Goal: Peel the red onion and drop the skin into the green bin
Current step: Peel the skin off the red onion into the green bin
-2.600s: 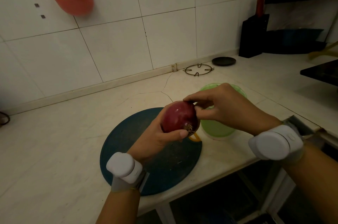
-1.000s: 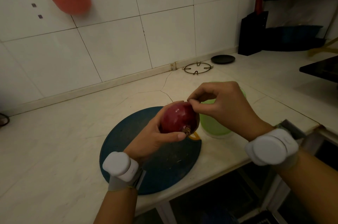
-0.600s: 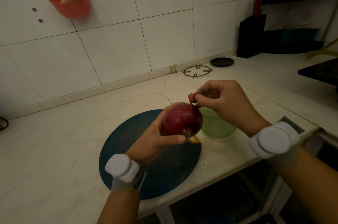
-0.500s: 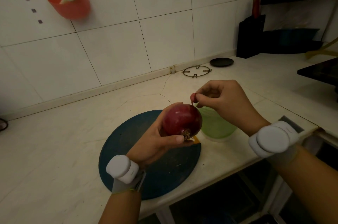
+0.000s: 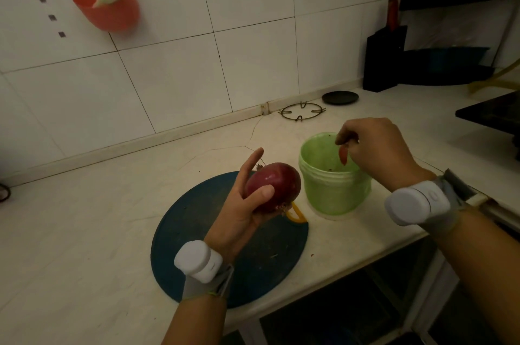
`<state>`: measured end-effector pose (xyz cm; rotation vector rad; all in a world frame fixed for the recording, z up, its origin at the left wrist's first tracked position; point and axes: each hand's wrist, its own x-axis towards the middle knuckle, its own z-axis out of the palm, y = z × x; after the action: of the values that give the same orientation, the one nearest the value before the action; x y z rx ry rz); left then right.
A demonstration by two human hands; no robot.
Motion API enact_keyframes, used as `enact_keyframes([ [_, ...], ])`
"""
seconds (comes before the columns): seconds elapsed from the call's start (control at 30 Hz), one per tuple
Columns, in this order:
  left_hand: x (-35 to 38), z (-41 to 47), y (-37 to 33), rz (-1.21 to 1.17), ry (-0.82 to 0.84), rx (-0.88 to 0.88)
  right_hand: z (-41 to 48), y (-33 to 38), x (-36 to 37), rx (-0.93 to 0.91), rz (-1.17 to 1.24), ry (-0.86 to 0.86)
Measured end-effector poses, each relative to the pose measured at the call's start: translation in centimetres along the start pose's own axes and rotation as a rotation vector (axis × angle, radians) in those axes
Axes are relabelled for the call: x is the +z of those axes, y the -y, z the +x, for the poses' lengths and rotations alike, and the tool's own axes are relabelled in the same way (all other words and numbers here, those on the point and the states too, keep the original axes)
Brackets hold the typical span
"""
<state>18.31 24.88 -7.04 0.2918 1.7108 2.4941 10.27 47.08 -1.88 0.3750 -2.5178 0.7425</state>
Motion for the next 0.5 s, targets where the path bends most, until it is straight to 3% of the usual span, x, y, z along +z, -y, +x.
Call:
enact_keyframes([
  [0.27, -0.2, -0.2, -0.7, 0.164, -0.014, 0.092, 0.3, 0.1, 0.9, -0.011, -0.046, -0.031],
  [0.33, -0.4, -0.2, -0.8, 0.185, -0.021, 0.104, 0.0, 0.7, 0.5, -0.067, 0.089, 0.002],
  [0.43, -0.5, -0.3, -0.7, 0.195, -0.019, 0.113, -1.4, 3.0, -0.3, -0.176, 0.426, 0.317],
  [0.5, -0.5, -0.2, -0.7, 0.205, -0.008, 0.121, -2.3, 4.5, -0.2, -0.195, 0.528, 0.497],
])
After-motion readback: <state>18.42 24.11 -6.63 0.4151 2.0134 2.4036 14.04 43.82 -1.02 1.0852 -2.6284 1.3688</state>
